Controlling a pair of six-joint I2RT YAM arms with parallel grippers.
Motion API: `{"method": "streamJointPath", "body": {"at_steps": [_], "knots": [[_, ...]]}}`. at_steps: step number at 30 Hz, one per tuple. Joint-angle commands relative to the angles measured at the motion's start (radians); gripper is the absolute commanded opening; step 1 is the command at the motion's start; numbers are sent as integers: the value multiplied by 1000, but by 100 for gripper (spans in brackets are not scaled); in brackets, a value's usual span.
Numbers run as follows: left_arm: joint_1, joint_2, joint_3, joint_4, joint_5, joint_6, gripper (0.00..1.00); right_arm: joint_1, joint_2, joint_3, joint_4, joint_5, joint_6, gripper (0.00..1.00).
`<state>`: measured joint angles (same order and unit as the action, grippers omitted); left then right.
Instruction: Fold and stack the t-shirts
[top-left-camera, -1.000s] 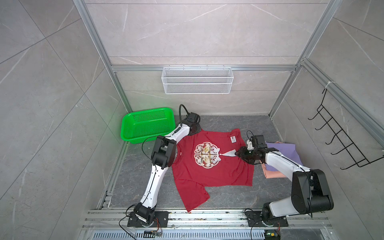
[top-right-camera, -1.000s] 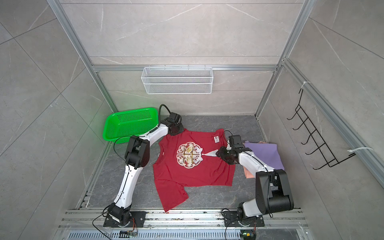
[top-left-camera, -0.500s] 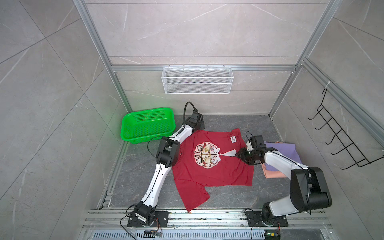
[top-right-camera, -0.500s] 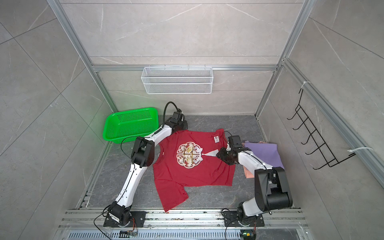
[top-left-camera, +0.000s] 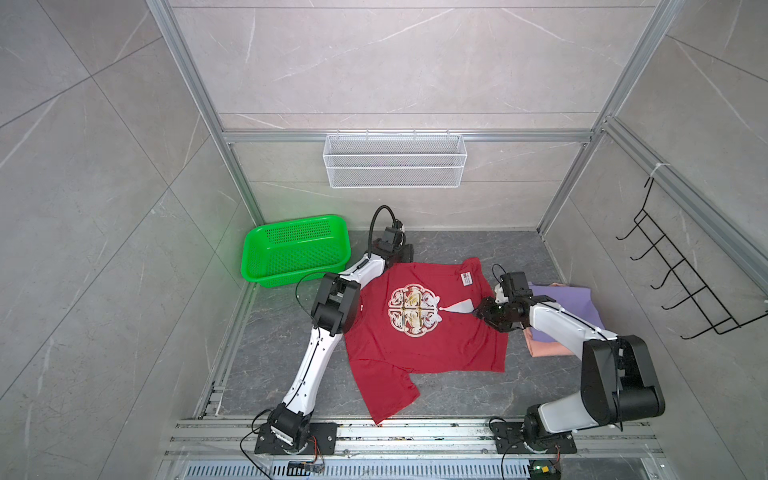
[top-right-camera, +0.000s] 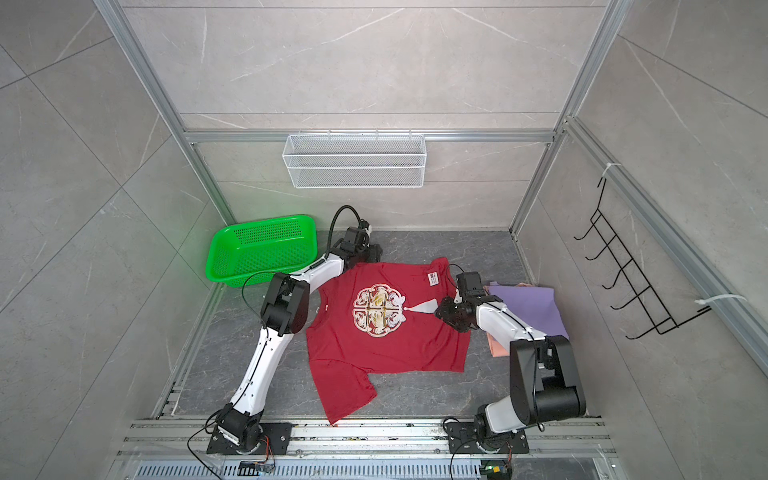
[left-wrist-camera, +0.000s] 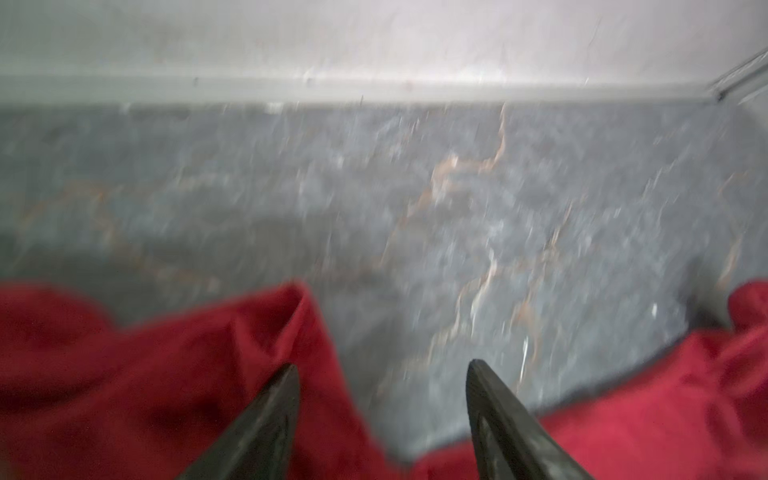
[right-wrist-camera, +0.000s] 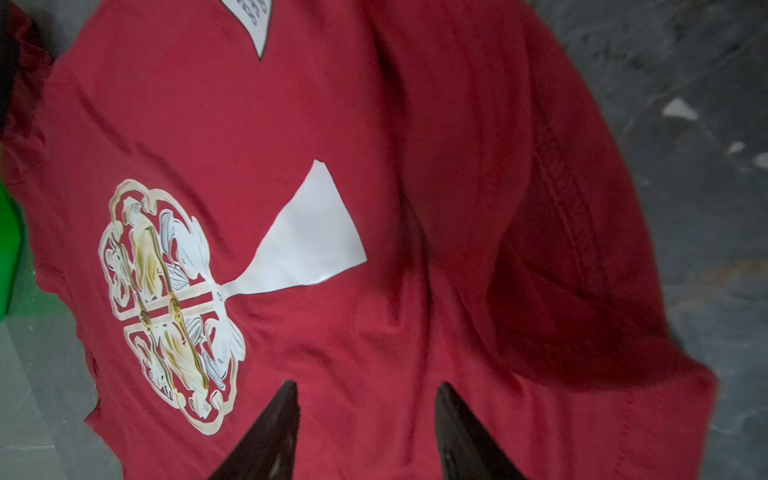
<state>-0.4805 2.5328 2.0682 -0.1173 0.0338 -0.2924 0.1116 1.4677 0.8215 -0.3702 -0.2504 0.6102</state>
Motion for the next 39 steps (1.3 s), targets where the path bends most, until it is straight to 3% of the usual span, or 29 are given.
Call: {"method": "streamJointPath", "body": {"at_steps": [1, 6, 13, 20, 31, 39], "knots": [[25, -220, -104, 0, -40, 8, 70, 5, -67, -28, -26, 25, -8, 55], [52, -393, -392, 14, -60, -10, 73, 4, -137, -66, -32, 29, -3, 55], [107, -449, -574, 12, -32, -109, 74, 4, -180, -113, -13, 29, 18, 55], [132, -446, -638, 5, -40, -167, 73, 4, -206, -154, -19, 58, 21, 55], [146, -513, -761, -168, -234, -256, 73, 5, -215, -176, -30, 96, 21, 55], [145, -536, -675, -149, -158, -180, 73, 4, -185, -174, -18, 99, 14, 55]]}}
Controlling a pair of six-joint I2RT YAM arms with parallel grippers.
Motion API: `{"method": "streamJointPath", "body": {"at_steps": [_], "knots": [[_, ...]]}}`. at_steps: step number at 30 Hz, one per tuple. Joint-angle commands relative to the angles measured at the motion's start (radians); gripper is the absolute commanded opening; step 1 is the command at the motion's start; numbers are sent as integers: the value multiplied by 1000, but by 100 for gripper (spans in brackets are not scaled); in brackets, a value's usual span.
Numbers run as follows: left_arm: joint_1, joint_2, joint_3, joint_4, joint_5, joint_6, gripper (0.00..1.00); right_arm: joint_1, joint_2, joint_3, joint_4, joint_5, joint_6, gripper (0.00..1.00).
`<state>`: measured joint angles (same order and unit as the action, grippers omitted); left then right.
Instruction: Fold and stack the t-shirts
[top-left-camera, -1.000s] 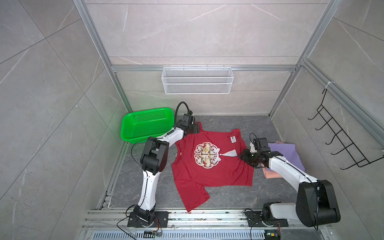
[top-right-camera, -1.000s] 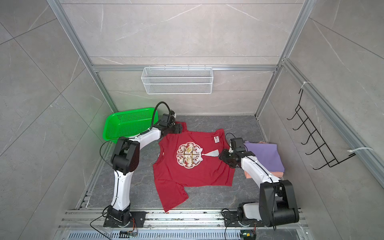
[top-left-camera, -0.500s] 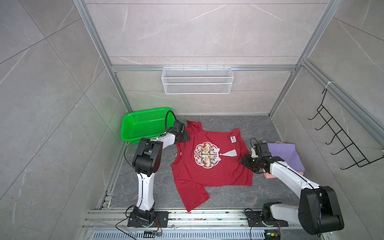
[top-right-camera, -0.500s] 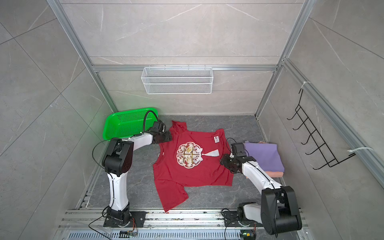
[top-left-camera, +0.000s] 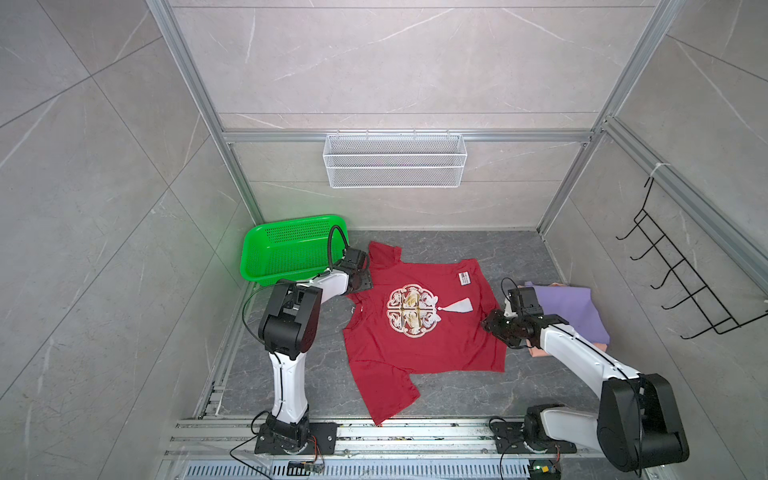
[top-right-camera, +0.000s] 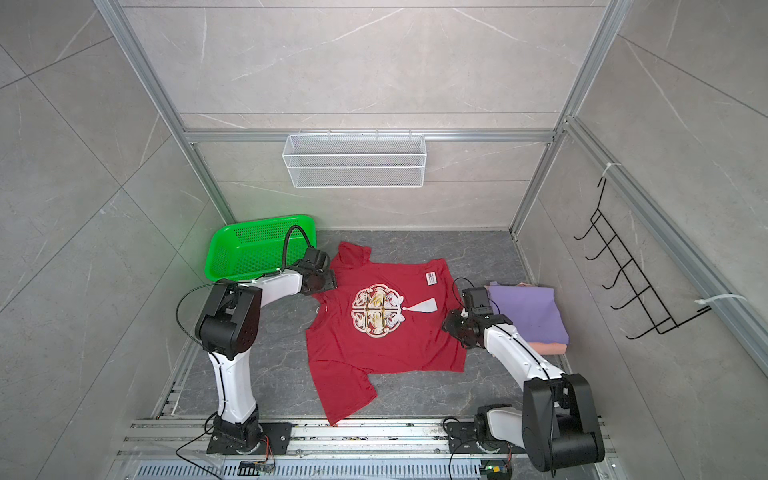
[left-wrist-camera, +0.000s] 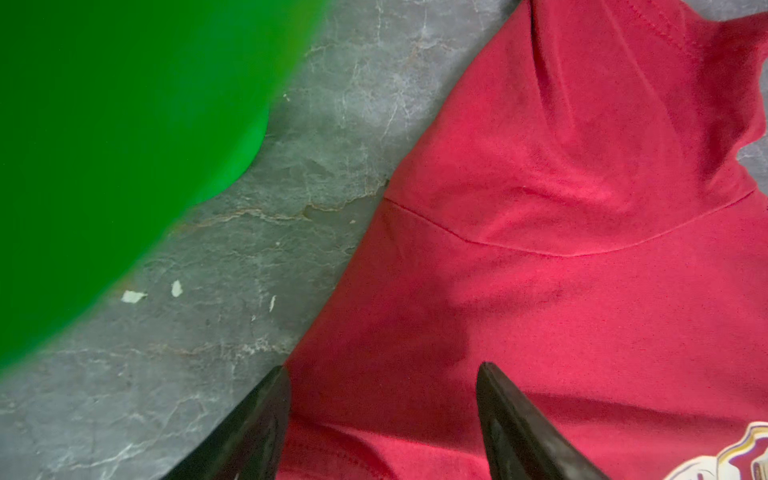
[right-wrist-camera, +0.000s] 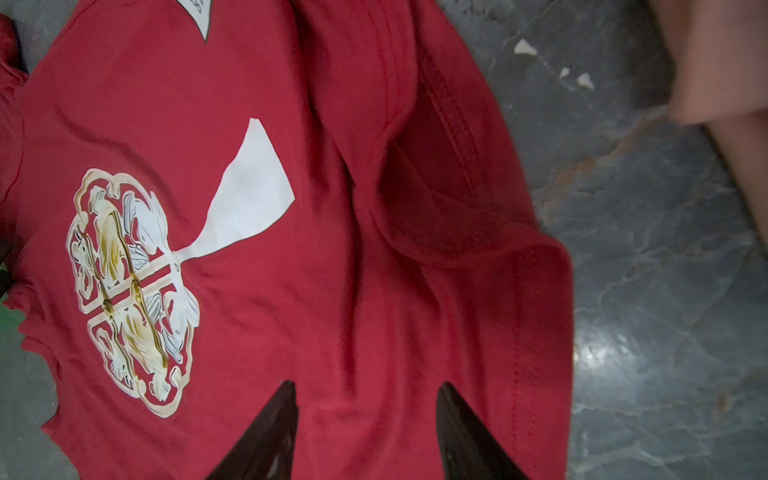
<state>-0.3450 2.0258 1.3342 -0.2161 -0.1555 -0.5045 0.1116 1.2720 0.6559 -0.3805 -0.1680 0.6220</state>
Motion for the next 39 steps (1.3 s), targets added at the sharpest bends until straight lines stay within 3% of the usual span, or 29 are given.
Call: {"method": "streamJointPath", "body": {"at_steps": [1, 15, 21, 27, 39], "knots": [[10, -24, 97, -51, 48, 43, 73, 3, 12, -9, -8, 16, 3, 55], [12, 285, 608, -112, 233, 70, 73, 3, -11, -3, -36, 44, 9, 56], [15, 444, 785, -109, 276, 37, 73, 4, 37, 66, 70, 41, 4, 56], [15, 519, 822, -72, 295, -18, 74, 3, 184, 255, 156, 26, -15, 57], [39, 711, 1050, -68, 319, -73, 73, 2, 642, 637, 299, 33, -23, 57]]}}
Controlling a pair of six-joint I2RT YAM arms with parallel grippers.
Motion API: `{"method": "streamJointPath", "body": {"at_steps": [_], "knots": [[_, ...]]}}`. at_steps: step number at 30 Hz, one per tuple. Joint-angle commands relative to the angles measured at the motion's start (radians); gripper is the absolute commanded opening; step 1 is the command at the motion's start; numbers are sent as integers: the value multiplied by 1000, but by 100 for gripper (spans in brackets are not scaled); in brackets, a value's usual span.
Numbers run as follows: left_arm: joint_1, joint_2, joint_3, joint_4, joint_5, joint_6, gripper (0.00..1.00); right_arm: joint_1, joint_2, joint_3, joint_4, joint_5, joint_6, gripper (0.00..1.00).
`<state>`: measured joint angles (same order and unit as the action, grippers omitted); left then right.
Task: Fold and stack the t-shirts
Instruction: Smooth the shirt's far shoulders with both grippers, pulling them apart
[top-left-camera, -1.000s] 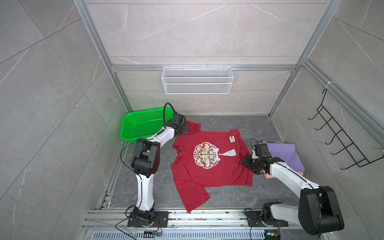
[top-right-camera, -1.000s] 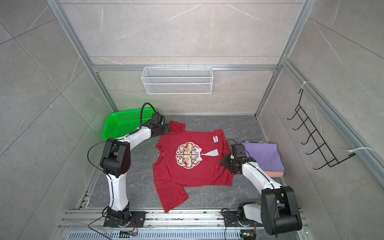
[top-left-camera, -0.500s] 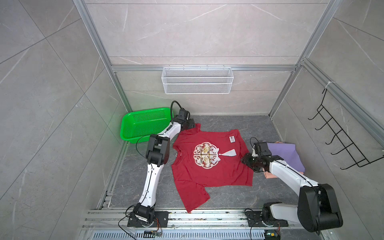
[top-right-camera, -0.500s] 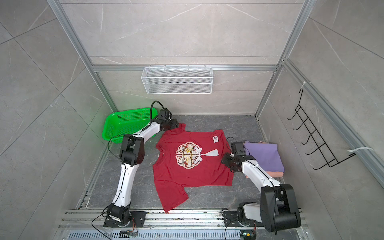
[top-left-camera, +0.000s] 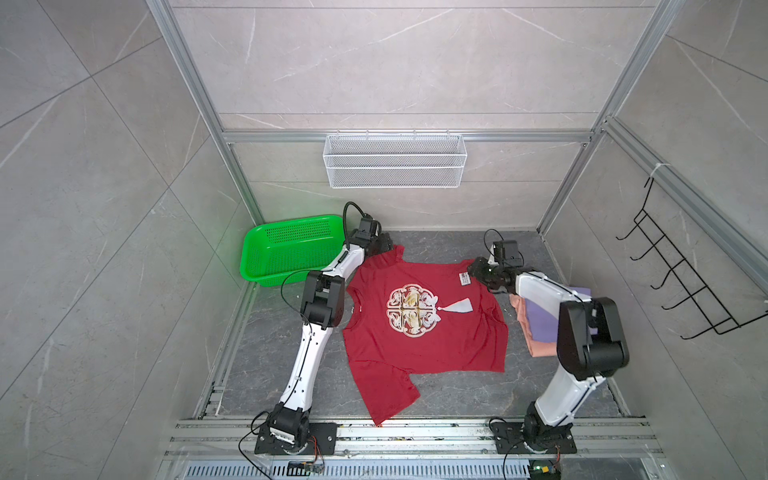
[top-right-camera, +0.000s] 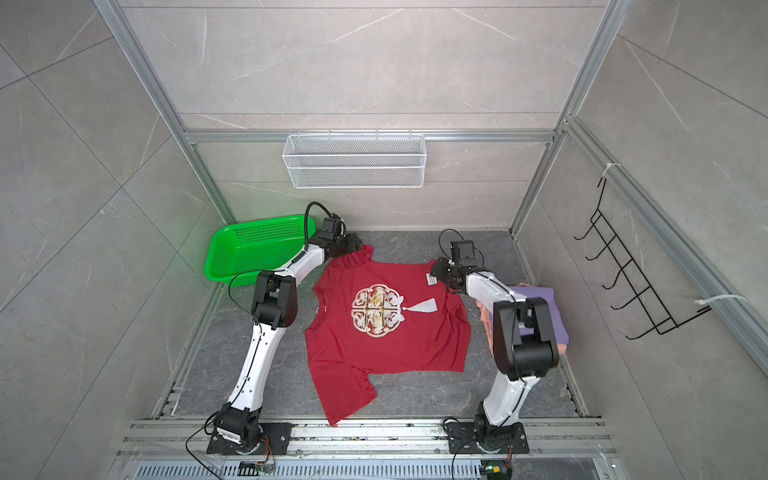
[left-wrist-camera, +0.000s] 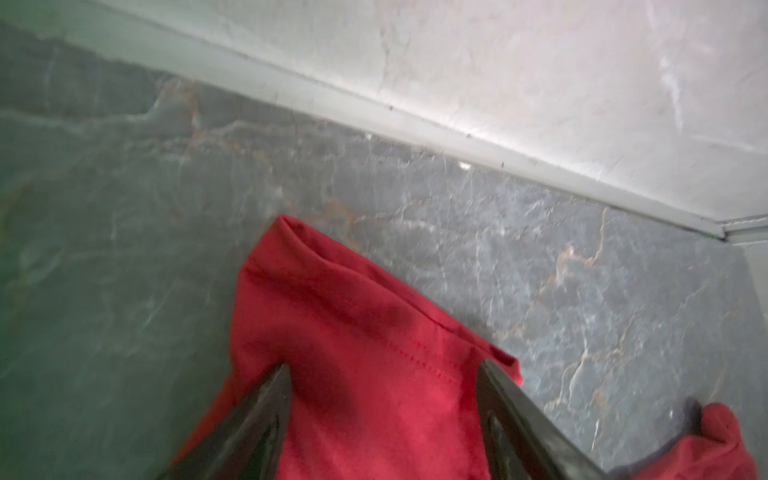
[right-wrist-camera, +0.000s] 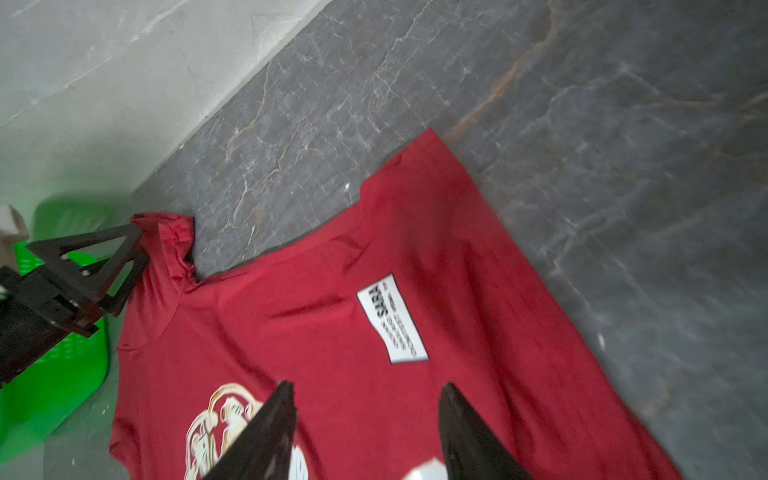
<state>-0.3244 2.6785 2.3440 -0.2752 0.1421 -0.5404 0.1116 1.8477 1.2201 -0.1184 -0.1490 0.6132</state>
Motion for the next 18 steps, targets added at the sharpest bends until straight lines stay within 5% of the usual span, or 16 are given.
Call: {"method": "streamJointPath", "body": {"at_steps": [1, 18], "knots": [[23, 69, 53, 1, 22, -44, 73, 2, 102, 105, 38, 21, -17, 57], [68, 59, 64, 32, 28, -57, 73, -65, 508, 559, -131, 39, 39, 56]]}}
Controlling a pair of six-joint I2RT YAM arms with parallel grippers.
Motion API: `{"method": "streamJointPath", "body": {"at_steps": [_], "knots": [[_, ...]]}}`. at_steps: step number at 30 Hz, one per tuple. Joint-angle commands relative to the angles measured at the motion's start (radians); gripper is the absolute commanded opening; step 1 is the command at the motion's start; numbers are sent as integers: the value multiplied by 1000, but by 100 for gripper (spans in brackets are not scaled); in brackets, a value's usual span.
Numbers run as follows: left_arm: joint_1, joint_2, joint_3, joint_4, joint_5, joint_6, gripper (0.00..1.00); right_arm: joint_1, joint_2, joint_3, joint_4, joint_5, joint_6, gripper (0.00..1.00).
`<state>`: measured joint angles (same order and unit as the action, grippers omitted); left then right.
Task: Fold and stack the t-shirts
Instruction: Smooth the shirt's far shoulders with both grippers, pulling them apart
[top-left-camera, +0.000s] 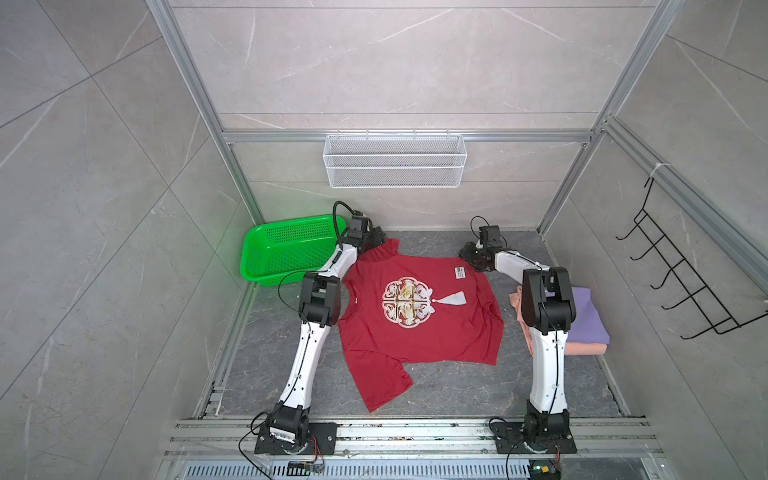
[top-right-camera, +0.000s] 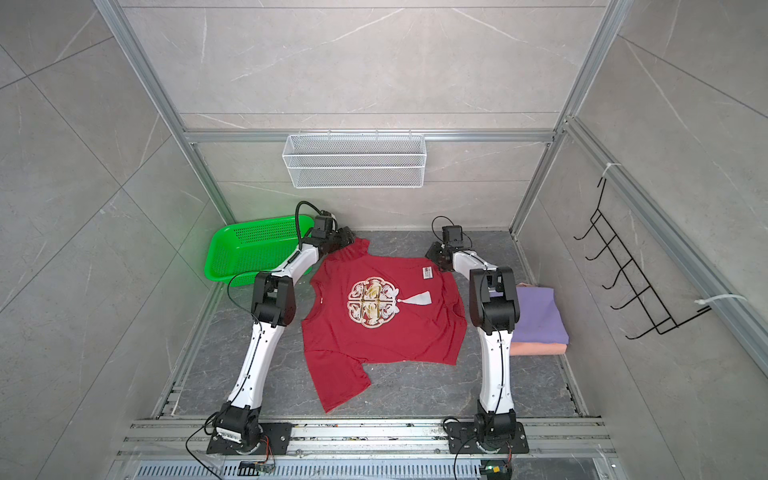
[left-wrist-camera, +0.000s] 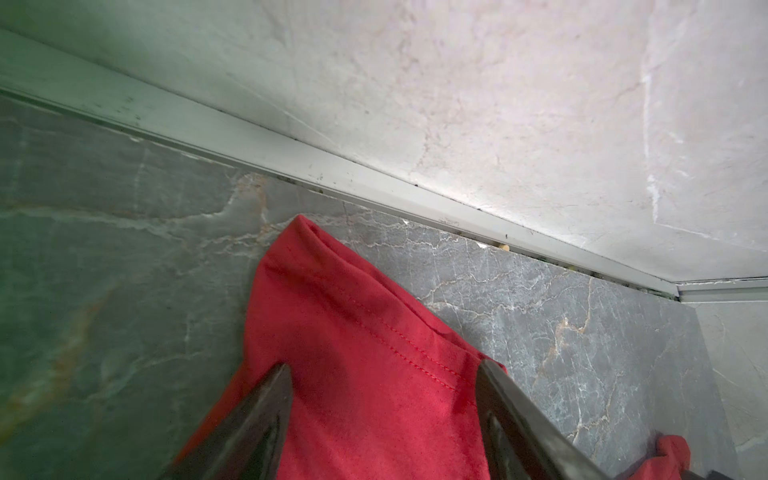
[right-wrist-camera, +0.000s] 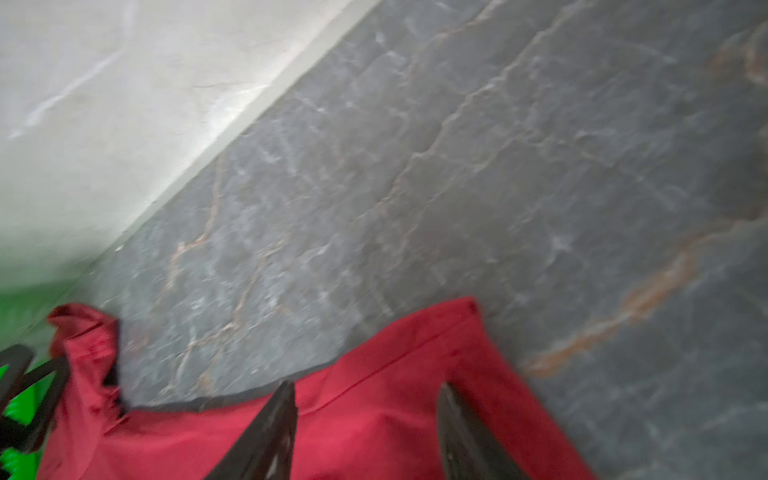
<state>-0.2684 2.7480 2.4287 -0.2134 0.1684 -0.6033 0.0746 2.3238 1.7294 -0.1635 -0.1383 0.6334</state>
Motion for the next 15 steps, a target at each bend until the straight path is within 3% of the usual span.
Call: {"method": "streamJointPath", "body": {"at_steps": [1, 10, 15], "knots": [[11, -15, -18, -26, 7, 14, 73, -35, 33, 52, -90, 24, 13, 56], [9, -135, -91, 6, -65, 128, 73, -51, -85, -1, -31, 14, -102, 56], [6, -139, -77, -7, -123, 196, 74, -51, -83, 36, -114, 55, -113, 56]]}}
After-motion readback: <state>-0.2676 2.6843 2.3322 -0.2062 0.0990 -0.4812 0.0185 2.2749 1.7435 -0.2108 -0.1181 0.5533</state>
